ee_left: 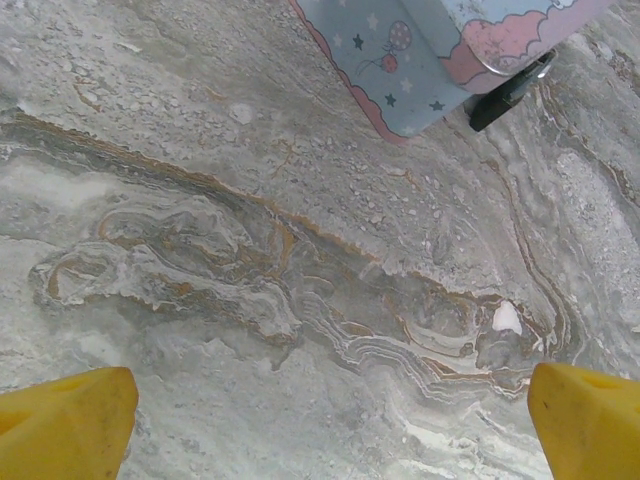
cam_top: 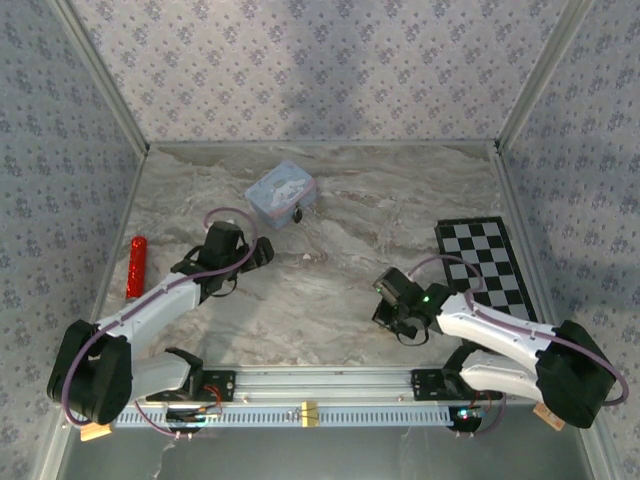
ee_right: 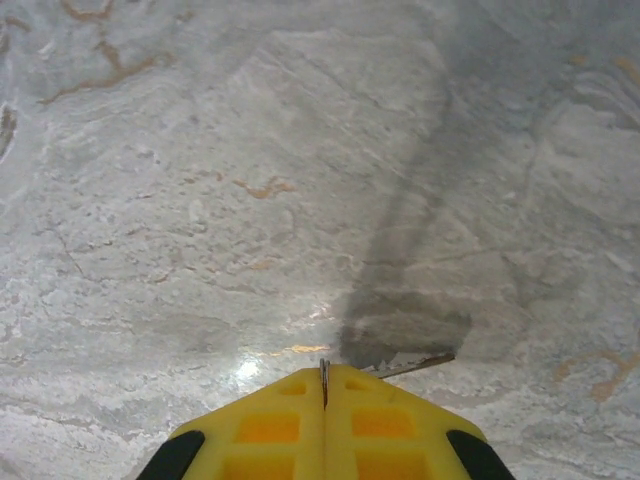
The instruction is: Unlock the padlock with the key
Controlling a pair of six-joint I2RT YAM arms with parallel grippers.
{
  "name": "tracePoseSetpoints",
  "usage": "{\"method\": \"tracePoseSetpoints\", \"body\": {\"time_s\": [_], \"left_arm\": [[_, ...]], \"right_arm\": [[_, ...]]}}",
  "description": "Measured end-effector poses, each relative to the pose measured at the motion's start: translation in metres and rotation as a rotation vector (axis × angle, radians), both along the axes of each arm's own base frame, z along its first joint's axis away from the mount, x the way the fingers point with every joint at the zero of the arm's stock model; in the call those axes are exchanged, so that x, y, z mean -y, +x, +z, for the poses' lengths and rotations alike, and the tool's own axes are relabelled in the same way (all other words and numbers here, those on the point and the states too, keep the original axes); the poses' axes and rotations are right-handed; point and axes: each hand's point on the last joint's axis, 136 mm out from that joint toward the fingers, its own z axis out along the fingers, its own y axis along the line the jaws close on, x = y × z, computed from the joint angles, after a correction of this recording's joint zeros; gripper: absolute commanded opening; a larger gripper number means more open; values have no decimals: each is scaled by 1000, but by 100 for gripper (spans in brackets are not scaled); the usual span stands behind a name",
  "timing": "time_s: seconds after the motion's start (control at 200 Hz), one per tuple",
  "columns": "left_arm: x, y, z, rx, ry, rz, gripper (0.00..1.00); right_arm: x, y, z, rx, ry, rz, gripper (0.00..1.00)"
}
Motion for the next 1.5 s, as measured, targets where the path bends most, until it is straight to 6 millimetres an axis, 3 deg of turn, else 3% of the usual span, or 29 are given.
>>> {"method": "tracePoseSetpoints", "body": {"time_s": [0.105,0.18,0.36,0.44,0.56,0.825,1.134,1.354,1.499], "left_arm": [[3,-2,0,-4,-5,-13,100],[7,-4,-1,-13,-13,-30,100],[35,-13,2,-20,-26,-143,100],[51,-16,7,5,-46,-215,100],[77,-17,22,101,-103,-327,100],[108,-27,54,330,-162,-571,100],[149,-63,110,593,-304,-943,100],[170,-76,136,649,-382,-1131,87],[174,-85,146,678,-406,-1198,65]], "right_arm": [[-2,3,4,8,-18,51,0],[-8,11,19,33,-28,116,0],[-39,51,94,209,1,280,0],[-46,62,116,272,20,312,0],[-49,74,133,322,41,335,0],[-72,91,184,441,136,378,0],[-105,95,232,538,262,437,0],[-121,88,254,581,323,476,0],[-123,87,253,578,328,482,0]]}}
